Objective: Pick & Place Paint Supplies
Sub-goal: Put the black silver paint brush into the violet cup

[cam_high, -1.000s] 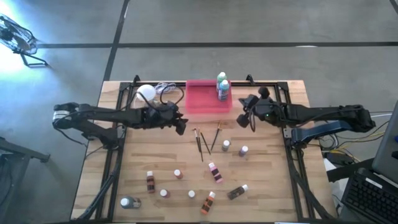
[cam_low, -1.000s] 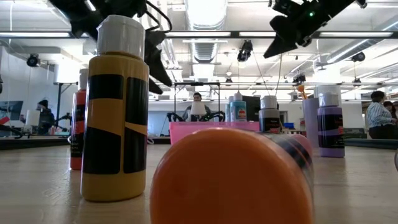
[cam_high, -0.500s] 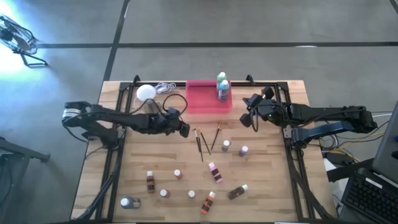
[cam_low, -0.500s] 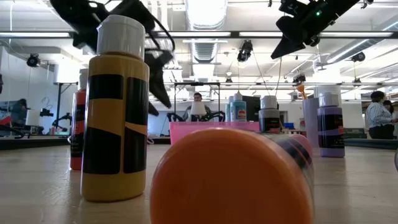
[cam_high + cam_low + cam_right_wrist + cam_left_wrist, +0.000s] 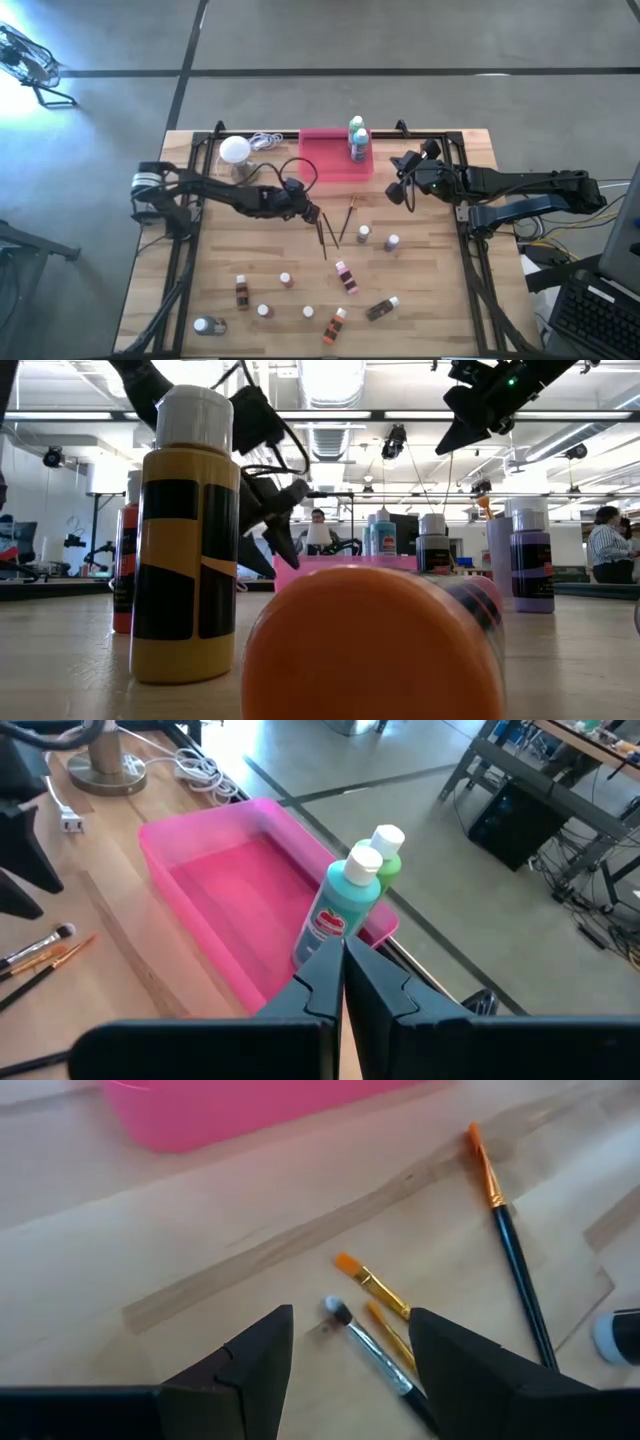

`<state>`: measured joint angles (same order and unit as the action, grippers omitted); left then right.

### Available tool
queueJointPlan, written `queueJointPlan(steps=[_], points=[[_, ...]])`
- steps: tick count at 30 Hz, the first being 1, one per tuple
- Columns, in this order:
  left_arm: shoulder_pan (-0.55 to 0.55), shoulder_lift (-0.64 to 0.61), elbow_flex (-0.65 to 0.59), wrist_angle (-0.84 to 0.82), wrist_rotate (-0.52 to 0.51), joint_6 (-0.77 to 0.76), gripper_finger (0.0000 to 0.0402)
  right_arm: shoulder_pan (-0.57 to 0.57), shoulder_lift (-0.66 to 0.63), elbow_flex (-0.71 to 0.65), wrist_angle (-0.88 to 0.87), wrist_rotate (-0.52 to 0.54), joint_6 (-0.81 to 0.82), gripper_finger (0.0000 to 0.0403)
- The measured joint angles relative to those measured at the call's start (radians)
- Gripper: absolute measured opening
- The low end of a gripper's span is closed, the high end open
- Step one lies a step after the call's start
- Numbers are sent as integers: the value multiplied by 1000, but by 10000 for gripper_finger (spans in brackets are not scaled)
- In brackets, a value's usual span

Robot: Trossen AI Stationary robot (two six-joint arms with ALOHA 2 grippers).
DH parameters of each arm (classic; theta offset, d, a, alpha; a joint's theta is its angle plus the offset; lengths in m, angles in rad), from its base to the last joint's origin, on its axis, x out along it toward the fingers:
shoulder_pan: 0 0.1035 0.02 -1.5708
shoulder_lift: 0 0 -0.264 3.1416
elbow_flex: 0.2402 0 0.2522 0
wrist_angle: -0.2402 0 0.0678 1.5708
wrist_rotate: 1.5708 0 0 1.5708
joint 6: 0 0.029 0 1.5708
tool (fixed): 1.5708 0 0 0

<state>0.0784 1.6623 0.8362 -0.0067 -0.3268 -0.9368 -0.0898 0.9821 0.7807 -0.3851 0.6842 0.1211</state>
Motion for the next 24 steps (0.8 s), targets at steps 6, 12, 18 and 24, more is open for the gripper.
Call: queueJointPlan(steps=[6,12,18,24], points=[[10,61,31,-1,4,-5,206,0,0,-3,-1,0,-1,8],[16,89,43,-4,5,-15,206,0,0,-5,-1,0,-9,8],[16,123,62,-2,22,-19,206,0,0,-5,-1,0,-13,8],[16,138,77,1,25,-15,206,-2,0,-5,-1,0,-16,8]])
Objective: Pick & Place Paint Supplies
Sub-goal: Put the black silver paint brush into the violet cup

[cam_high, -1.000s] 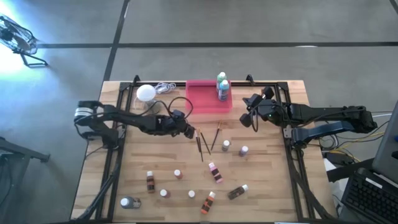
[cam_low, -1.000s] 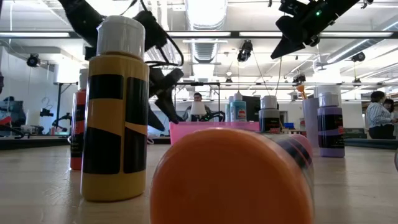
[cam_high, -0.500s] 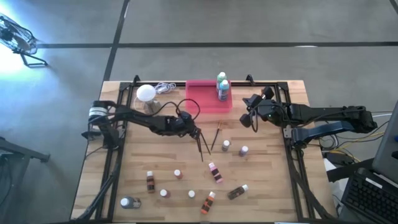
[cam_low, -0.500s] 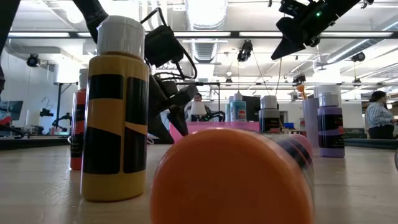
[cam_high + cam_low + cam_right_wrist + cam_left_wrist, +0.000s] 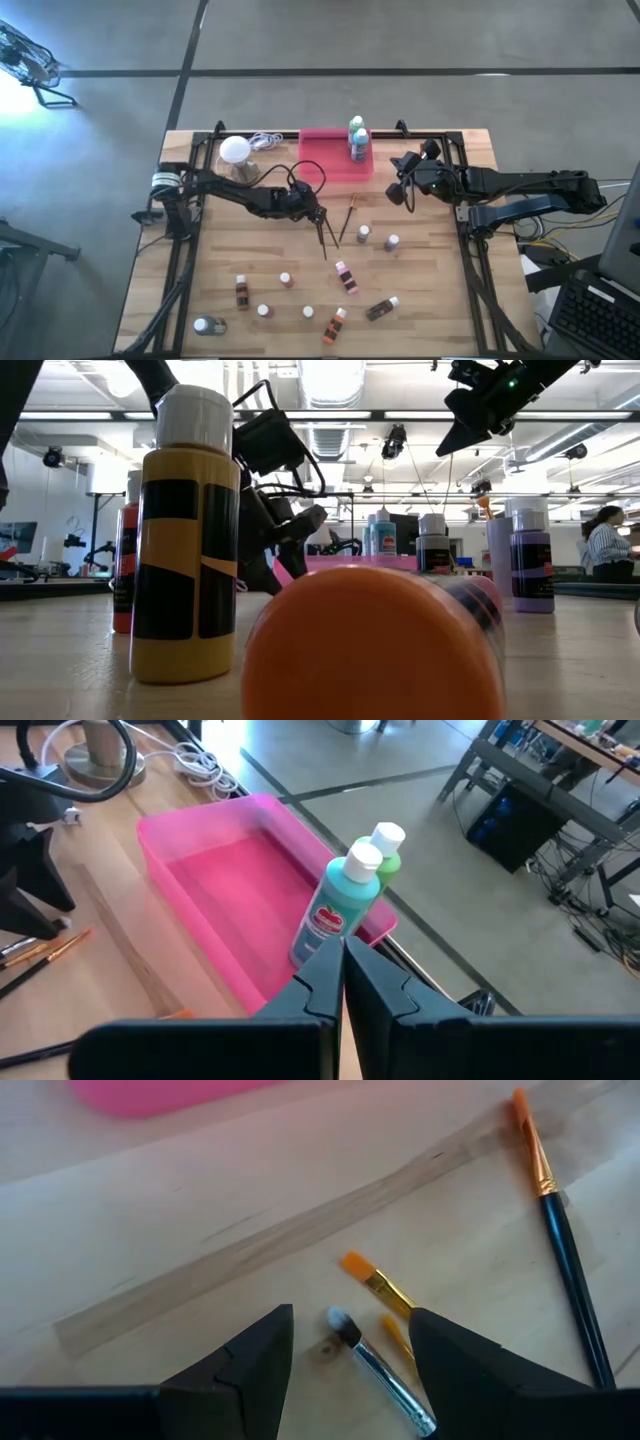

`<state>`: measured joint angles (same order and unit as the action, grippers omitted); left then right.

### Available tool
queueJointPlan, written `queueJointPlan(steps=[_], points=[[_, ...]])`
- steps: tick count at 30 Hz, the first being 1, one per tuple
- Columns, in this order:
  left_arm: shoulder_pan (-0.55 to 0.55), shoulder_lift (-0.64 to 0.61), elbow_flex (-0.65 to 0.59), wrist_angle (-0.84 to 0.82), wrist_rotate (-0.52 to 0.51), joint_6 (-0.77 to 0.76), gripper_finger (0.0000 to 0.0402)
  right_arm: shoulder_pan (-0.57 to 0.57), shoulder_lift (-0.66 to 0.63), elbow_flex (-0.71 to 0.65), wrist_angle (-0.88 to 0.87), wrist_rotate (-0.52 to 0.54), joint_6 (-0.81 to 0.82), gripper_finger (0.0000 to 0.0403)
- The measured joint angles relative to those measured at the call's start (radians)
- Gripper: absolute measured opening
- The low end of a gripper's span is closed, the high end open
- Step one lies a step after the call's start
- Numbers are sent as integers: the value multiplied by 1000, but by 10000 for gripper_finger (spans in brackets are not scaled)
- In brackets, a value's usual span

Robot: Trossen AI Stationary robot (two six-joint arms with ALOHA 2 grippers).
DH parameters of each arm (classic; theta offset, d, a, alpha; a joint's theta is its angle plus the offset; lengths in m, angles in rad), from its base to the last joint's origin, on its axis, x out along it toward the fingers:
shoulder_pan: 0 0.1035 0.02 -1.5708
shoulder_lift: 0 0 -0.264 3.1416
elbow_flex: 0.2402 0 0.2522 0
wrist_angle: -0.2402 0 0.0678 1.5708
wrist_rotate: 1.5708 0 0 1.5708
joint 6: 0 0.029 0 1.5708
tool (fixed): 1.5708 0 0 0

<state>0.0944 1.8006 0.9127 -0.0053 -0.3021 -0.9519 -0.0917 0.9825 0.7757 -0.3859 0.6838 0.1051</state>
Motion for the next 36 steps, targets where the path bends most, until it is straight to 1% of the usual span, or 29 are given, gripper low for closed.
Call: queueJointPlan(steps=[4,7,17,26,33,36], points=[[1,0,0,6,4,8,204,0,0,0,0,0,0,8],[2,0,0,5,6,8,187,0,0,0,0,0,0,8],[2,1,-1,6,16,31,84,0,0,0,0,0,-5,8],[2,1,-1,9,20,79,10,0,0,0,-1,0,-8,8],[3,-1,-1,8,19,115,5,0,0,0,-7,0,-11,8],[8,-10,-2,3,34,134,4,0,0,0,-9,0,-11,8]])
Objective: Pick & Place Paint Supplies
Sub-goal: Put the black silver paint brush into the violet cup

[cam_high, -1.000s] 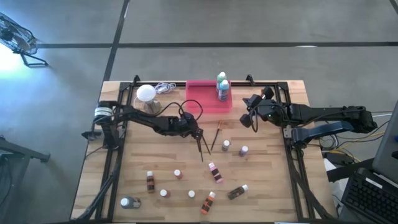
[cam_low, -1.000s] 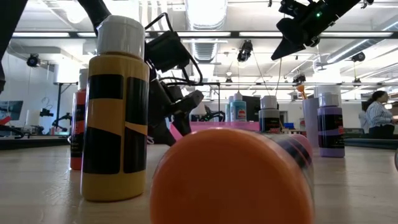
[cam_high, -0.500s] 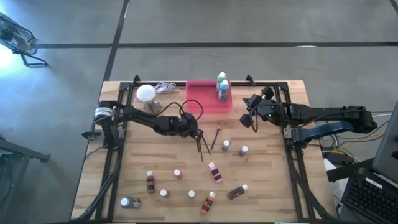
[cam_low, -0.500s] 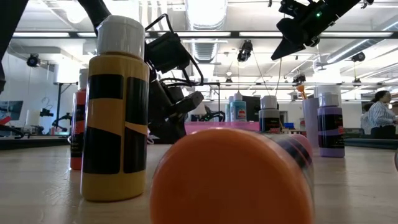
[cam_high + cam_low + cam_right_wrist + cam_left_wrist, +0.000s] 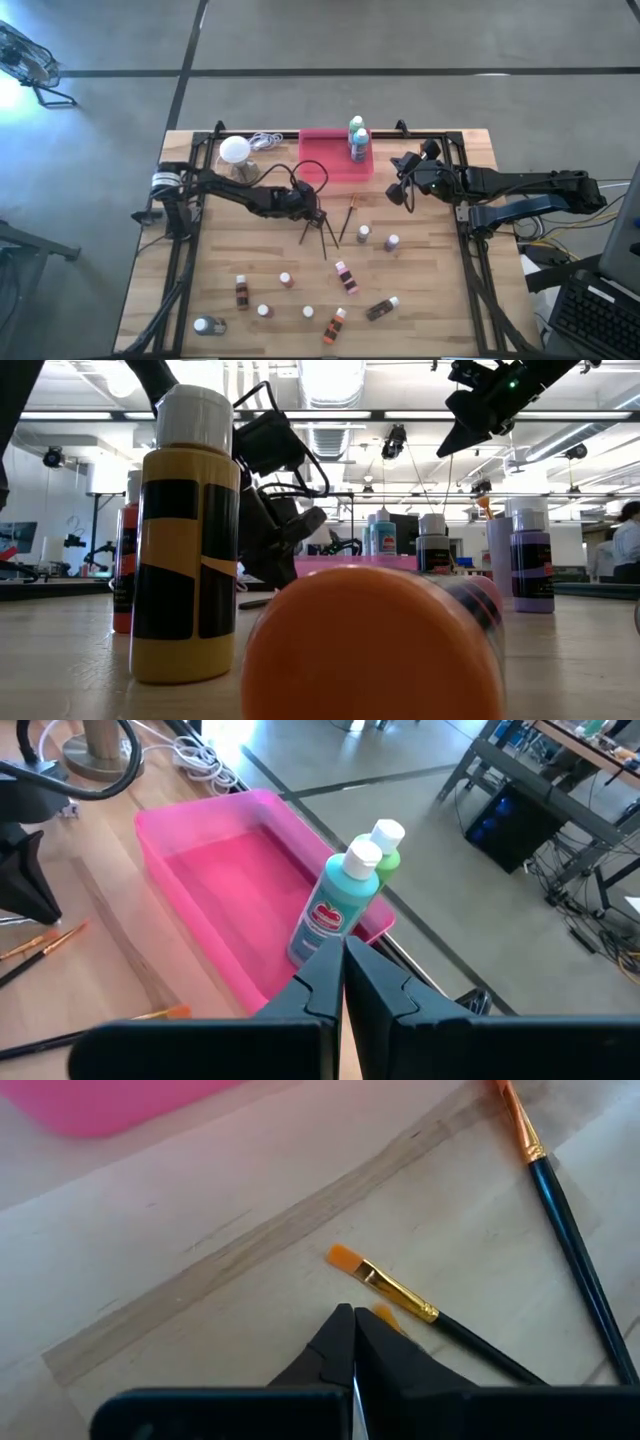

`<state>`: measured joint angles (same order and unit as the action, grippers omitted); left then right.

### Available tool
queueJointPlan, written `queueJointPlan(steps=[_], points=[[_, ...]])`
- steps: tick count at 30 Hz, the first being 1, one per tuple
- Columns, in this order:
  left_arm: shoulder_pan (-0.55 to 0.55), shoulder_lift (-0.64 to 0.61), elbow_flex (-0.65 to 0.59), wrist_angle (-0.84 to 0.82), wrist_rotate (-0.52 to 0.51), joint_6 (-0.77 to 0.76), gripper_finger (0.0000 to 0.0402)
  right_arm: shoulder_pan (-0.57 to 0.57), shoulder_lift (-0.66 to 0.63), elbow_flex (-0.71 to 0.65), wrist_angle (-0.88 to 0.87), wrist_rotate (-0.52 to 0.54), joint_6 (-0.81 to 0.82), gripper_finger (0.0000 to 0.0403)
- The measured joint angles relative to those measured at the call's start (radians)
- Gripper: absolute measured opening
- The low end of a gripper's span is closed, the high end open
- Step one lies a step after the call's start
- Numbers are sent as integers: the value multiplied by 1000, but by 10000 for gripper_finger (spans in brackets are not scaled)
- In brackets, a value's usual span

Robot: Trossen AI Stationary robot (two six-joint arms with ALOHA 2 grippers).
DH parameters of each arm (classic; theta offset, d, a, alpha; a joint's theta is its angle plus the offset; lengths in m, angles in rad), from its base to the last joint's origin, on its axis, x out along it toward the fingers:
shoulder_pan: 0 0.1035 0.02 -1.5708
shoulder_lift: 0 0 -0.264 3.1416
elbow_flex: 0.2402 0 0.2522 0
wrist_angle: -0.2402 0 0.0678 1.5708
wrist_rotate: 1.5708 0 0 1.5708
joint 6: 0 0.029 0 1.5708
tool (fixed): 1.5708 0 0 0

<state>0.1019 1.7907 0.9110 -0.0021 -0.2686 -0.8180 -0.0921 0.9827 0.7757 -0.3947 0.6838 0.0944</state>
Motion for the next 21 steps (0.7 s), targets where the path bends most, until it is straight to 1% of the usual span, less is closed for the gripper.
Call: queueJointPlan(steps=[3,7,10,13,16,18,21], points=[[8,-23,0,-1,18,19,4,0,0,0,-6,0,3,8],[16,-74,0,-3,18,69,3,0,0,-1,-14,-1,8,8],[22,-122,0,10,17,133,2,0,0,-1,-11,-3,10,8],[26,-171,0,67,17,229,2,0,0,-1,14,-25,11,8],[28,-209,0,181,18,348,2,0,0,-5,68,-117,2,8],[28,-226,0,263,29,432,1,0,0,-14,115,-214,-26,8],[35,-250,0,377,88,563,1,0,3,-34,214,-373,-68,8]])
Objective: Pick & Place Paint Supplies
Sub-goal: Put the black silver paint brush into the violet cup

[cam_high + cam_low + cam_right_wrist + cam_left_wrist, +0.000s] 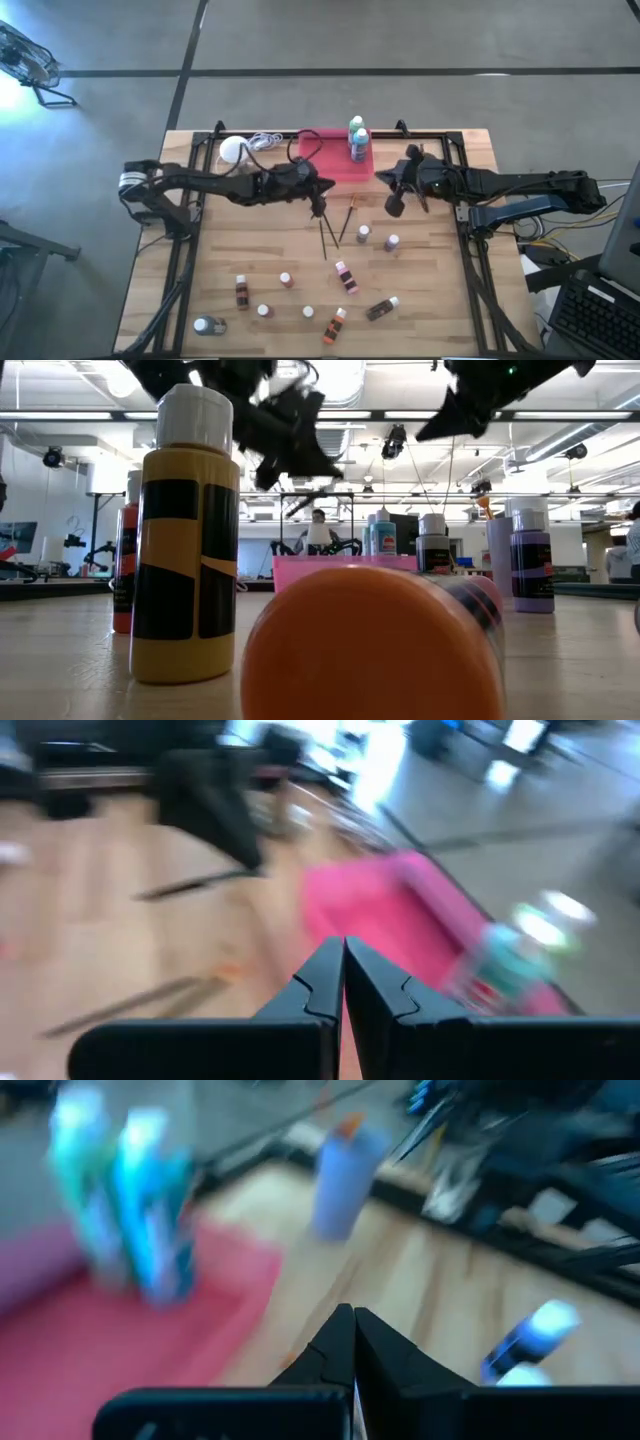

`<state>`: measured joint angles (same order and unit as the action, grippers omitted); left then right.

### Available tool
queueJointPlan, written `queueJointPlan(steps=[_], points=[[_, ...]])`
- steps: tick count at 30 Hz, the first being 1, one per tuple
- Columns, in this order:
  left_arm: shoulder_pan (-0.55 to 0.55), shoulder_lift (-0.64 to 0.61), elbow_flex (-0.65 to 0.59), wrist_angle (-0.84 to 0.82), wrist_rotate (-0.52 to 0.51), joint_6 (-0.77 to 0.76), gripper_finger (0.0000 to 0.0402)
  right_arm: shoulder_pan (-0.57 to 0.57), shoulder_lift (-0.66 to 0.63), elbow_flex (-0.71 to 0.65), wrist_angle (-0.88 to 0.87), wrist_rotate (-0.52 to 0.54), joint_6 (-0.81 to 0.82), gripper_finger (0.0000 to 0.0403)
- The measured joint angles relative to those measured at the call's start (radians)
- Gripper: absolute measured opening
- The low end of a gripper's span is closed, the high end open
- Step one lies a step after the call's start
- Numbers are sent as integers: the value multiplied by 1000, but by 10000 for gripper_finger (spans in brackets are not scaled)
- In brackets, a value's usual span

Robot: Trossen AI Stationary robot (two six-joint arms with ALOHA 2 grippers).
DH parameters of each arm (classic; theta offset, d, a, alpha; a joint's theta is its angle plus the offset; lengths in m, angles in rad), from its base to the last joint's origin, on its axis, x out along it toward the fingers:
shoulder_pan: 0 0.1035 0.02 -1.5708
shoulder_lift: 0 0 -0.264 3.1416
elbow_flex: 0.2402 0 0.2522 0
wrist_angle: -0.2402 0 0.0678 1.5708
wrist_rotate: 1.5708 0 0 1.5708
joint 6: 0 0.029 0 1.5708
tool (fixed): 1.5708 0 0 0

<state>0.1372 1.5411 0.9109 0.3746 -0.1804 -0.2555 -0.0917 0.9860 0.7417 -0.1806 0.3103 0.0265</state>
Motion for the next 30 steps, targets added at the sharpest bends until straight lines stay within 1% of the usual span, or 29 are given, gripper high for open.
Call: queueJointPlan(steps=[2,5,9,11,15,17,20,24,28,30], points=[[7,-9,0,71,59,79,1,0,6,-17,77,-105,-20,8],[24,-16,0,148,175,167,2,0,21,-36,177,-241,-20,8],[47,-15,-1,228,342,227,2,0,56,-39,254,-368,42,12],[58,-15,-1,258,408,248,1,0,80,-38,268,-405,65,21],[80,-18,-1,284,522,284,2,7,126,-34,289,-423,111,56],[85,-20,-1,295,551,287,1,10,155,-33,325,-423,128,78],[89,-21,-13,320,557,308,1,15,205,-33,405,-423,132,113],[92,-21,-59,399,557,315,1,16,263,-32,506,-416,131,154],[100,-21,-78,459,555,316,1,15,317,-32,592,-410,138,183],[103,-21,-80,476,554,317,1,15,339,-31,625,-391,148,193]])
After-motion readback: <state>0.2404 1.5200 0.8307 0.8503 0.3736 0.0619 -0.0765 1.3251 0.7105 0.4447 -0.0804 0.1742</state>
